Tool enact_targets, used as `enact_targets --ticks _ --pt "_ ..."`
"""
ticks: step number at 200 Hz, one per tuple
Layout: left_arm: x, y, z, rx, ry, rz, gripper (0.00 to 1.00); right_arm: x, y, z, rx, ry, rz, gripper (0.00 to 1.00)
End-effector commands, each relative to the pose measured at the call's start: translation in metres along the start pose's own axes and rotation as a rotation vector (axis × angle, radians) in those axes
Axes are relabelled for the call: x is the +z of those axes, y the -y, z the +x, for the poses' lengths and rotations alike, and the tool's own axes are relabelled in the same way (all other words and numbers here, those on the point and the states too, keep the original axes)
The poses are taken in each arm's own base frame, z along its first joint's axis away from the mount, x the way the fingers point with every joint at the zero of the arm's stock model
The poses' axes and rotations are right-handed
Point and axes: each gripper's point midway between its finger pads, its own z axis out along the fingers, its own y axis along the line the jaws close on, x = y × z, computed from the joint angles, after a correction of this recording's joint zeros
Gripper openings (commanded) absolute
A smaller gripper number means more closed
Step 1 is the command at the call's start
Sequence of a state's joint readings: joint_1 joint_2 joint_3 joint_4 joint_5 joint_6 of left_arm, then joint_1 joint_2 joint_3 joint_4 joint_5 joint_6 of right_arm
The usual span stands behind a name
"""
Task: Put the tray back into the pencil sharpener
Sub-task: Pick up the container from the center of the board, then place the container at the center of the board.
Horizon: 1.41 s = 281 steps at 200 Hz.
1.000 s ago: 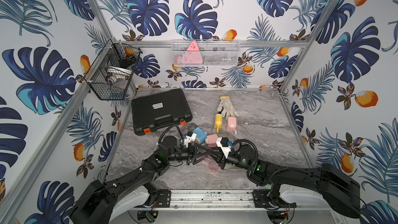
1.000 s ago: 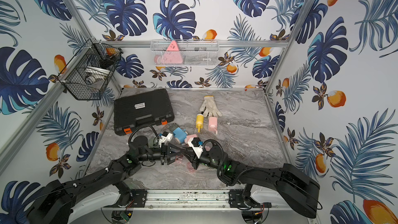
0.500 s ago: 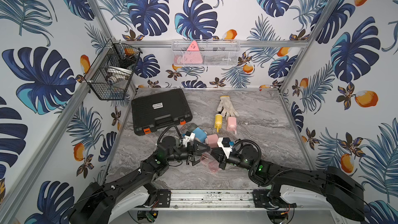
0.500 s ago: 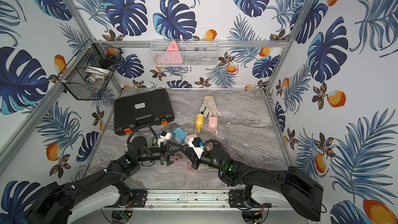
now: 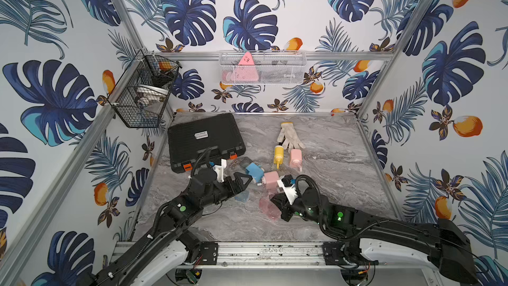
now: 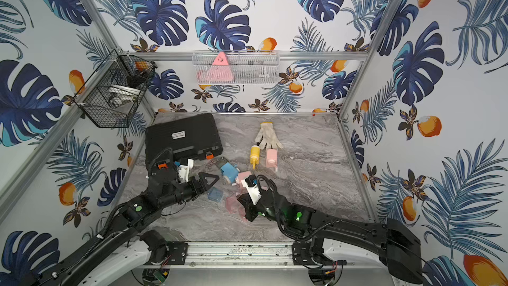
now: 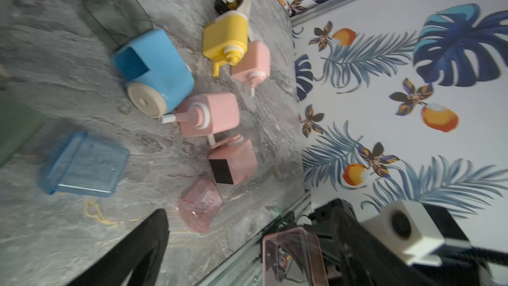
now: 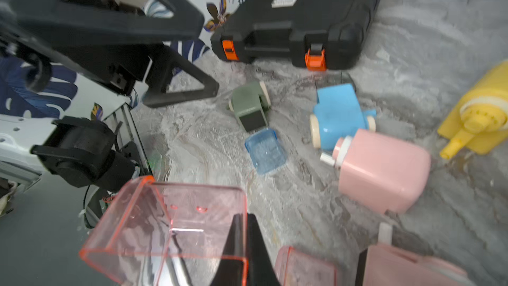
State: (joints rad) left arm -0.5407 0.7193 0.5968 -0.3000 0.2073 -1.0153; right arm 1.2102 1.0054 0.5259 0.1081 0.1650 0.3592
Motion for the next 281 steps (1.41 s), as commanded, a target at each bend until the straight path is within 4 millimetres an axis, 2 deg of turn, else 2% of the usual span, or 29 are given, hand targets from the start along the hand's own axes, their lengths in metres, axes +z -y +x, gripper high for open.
enact_targets --ticks 1,16,39,40,42,44,45,48,78,103,113,116,127,168,233,281 --pt "-0.008 -0.032 -0.019 0.064 0.105 -0.198 0.95 -0.005 0.019 0.036 0.066 -0.168 0.209 0.00" --pt "-0.016 -0.041 -0.029 0.075 0.153 -0.271 0.95 -0.001 0.007 0.050 0.084 -0.265 0.244 0.00" --pt "-0.035 -0.055 -0.044 0.092 0.252 -0.370 0.95 -0.001 0.009 0.072 0.143 -0.423 0.401 0.00" --pt "-0.036 -0.055 -0.044 0.093 0.257 -0.374 0.95 -0.001 0.012 0.077 0.142 -0.439 0.417 0.00" --pt "-0.038 -0.056 -0.045 0.093 0.266 -0.381 0.94 -0.001 0.009 0.074 0.153 -0.438 0.423 0.00" --pt "-0.040 -0.058 -0.046 0.095 0.273 -0.390 0.94 -0.002 0.013 0.080 0.151 -0.462 0.448 0.00" --pt "-0.041 -0.059 -0.047 0.095 0.278 -0.394 0.94 -0.002 0.011 0.076 0.159 -0.456 0.447 0.00" --pt "-0.045 -0.060 -0.048 0.097 0.292 -0.404 0.94 -0.002 0.013 0.082 0.159 -0.481 0.475 0.00" --pt "-0.079 -0.075 -0.057 0.107 0.404 -0.486 0.92 0.005 0.001 0.093 0.172 -0.574 0.516 0.00" --pt "-0.095 -0.082 -0.057 0.103 0.441 -0.511 0.92 0.018 -0.006 0.100 0.179 -0.627 0.537 0.00" --pt "-0.097 -0.084 -0.056 0.100 0.441 -0.513 0.92 0.022 -0.005 0.106 0.173 -0.659 0.568 0.00" --pt "-0.097 -0.085 -0.055 0.099 0.440 -0.514 0.92 0.026 -0.010 0.100 0.179 -0.653 0.560 0.00" --pt "-0.098 -0.087 -0.053 0.094 0.435 -0.516 0.92 0.033 -0.014 0.102 0.172 -0.673 0.569 0.03" --pt "-0.094 -0.092 -0.044 0.074 0.401 -0.506 0.92 0.054 -0.015 0.120 0.228 -0.749 0.561 0.06" --pt "-0.090 -0.096 -0.037 0.067 0.376 -0.492 0.91 0.059 0.012 0.130 0.299 -0.817 0.634 0.15" --pt "-0.088 -0.094 -0.038 0.079 0.369 -0.490 0.90 0.062 0.013 0.134 0.317 -0.843 0.629 0.24"
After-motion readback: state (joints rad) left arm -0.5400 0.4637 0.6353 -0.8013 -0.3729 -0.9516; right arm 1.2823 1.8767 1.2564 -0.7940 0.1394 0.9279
